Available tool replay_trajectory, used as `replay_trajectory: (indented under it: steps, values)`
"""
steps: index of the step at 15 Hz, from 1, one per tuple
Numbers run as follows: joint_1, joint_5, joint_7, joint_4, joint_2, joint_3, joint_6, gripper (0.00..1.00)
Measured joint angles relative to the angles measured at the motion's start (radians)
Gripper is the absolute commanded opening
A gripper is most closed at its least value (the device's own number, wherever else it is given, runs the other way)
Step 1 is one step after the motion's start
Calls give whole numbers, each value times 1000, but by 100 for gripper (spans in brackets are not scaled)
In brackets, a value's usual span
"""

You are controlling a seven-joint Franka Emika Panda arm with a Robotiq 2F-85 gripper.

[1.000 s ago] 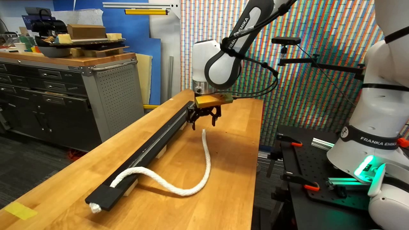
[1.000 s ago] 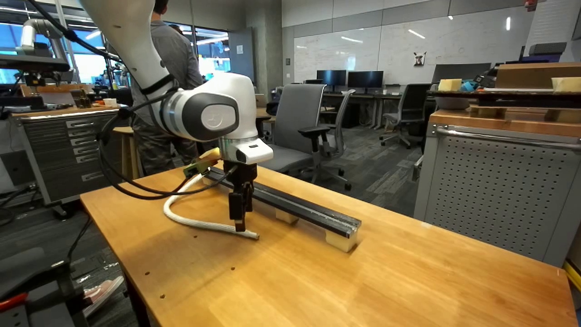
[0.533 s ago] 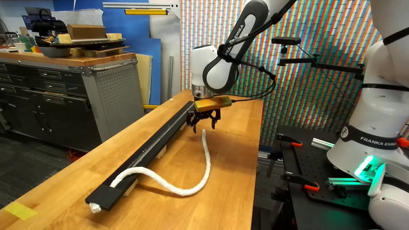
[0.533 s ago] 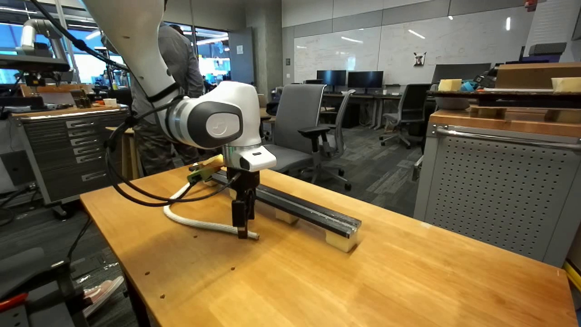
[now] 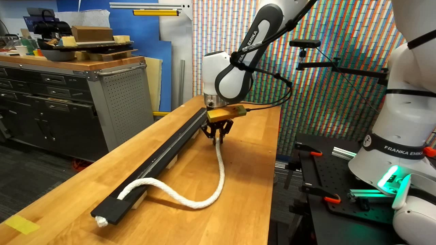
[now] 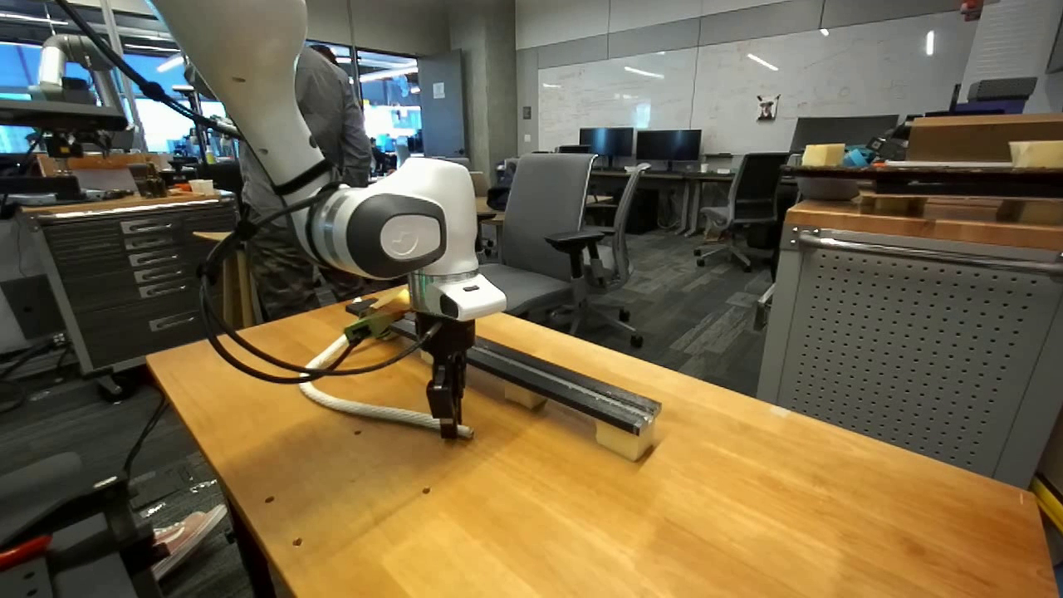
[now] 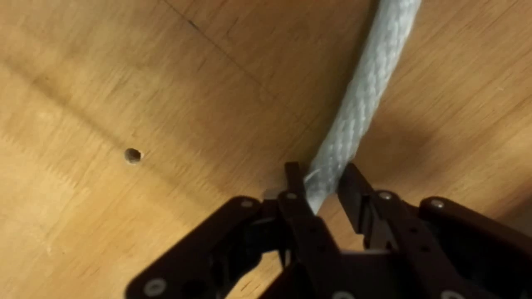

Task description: Straighten the rope on the metallic tube

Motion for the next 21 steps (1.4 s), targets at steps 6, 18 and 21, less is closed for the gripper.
replay_trajectory:
  steps: [6,18,21]
  values:
    - [7,0,-1,0,-2,-9,0,3]
    - [34,1,128,-78,-250,-87,65,3]
    - [34,-19,199,-116,-334,-96,108,3]
